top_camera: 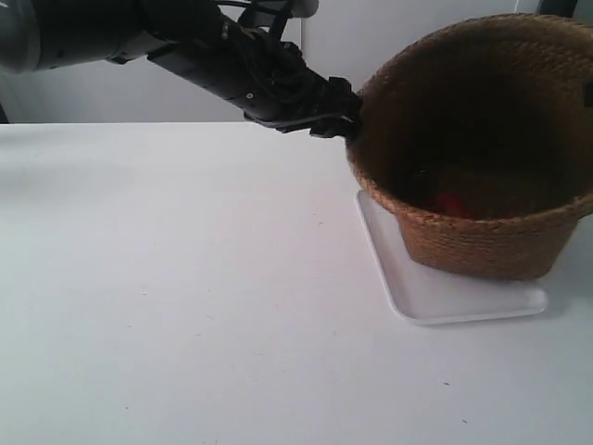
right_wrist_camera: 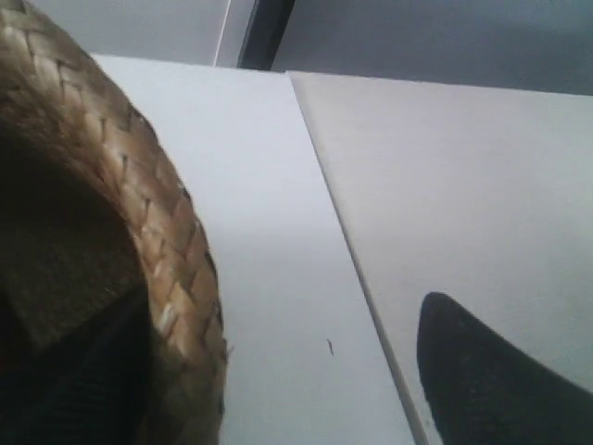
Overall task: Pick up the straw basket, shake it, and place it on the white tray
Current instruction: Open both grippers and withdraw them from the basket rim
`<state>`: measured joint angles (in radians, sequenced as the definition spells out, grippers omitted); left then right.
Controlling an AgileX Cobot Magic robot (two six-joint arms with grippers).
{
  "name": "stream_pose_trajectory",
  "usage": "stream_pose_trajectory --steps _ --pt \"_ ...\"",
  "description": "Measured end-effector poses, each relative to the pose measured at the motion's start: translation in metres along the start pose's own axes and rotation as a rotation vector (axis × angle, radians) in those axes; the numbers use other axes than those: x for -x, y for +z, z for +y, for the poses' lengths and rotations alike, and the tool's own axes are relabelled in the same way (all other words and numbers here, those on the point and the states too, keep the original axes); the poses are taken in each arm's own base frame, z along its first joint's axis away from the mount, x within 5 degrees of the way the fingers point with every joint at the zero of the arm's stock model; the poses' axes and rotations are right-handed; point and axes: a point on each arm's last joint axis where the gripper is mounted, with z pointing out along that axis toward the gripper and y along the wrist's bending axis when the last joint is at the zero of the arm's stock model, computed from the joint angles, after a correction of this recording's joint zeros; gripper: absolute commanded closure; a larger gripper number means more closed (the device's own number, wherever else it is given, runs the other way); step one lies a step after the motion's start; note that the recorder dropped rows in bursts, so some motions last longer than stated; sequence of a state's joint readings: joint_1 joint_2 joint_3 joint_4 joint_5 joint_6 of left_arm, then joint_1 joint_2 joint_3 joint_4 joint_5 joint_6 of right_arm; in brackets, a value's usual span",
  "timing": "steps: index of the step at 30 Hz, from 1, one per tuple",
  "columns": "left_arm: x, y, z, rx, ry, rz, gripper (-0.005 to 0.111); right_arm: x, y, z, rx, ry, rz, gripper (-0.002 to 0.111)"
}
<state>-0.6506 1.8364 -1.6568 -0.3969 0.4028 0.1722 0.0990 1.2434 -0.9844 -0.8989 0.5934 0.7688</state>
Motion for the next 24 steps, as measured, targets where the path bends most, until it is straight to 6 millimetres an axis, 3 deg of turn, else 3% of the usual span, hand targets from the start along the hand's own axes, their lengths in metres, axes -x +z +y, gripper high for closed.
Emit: stream_pose_trajectory --steps 3,9,13,16,24 --pt "0.009 -0.006 0.001 0.003 0.016 -0.014 0.031 0.007 -0.008 -0.004 0.004 0.013 -0.051 0.037" --pt "0.007 -0.008 0.001 0.014 0.049 0.031 0.031 -0.002 0.012 0.007 0.030 0.014 0.033 0.037" --pt "0.006 -0.010 0.004 0.050 0.092 0.049 0.031 0.003 0.005 0.006 0.051 0.019 -0.013 0.037" --pt "0.009 -0.020 0.005 0.086 0.127 0.043 0.031 0.014 -0.018 -0.003 0.084 0.050 -0.123 0.037" --pt "0.024 -0.076 0.000 0.204 0.157 -0.039 0.031 0.029 -0.096 -0.036 0.125 0.201 -0.395 0.038"
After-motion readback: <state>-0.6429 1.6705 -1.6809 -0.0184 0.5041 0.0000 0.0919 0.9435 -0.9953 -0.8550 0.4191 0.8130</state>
